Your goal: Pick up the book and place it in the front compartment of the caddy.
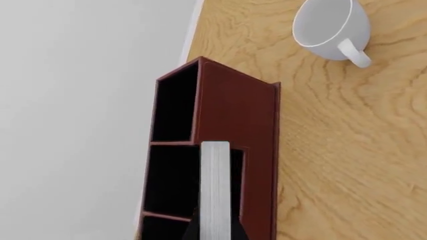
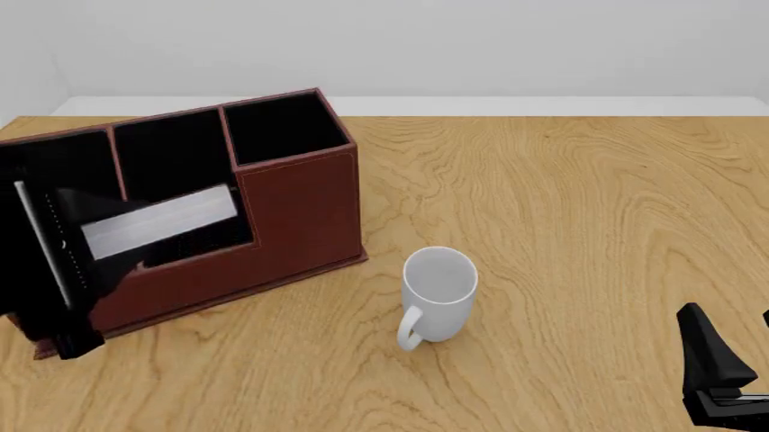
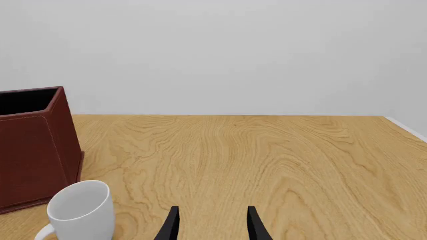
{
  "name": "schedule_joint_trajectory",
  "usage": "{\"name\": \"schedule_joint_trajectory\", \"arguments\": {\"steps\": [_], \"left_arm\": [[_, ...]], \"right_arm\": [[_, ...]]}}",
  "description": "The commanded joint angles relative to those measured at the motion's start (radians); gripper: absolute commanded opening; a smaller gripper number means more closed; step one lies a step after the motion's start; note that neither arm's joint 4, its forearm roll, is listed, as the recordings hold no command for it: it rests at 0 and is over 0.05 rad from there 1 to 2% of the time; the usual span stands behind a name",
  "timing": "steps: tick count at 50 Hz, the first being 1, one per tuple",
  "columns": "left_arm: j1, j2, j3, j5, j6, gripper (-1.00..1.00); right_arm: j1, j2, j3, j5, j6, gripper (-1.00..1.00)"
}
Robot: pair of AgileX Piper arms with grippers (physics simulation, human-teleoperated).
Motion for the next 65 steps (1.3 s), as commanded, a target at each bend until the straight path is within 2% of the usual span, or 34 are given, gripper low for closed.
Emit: {"name": "schedule_joint_trajectory", "arguments": {"steps": [1, 16, 26, 49, 53, 65], "left_arm": [[0.027, 0.003, 0.003, -0.073, 0.043, -1.00], [0.050, 0.015, 0.064, -0.218, 0.110, -1.00], [0.064, 0.032, 0.083, -0.265, 0.143, -1.00], [0.138, 0.140, 0.133, -0.427, 0.152, -1.00], [0.167, 0.183, 0.153, -0.502, 0.171, -1.00], [0.196, 0.238, 0.158, -0.579, 0.195, -1.00]], "right_arm": [[0.000, 0.000, 0.000, 0.000, 0.000, 1.00], [0.000, 0.000, 0.000, 0.000, 0.000, 1.00], [0.000, 0.000, 0.000, 0.000, 0.000, 1.00], [0.000, 0.000, 0.000, 0.000, 0.000, 1.00], [0.000, 0.000, 0.000, 0.000, 0.000, 1.00], [0.000, 0.000, 0.000, 0.000, 0.000, 1.00]]}}
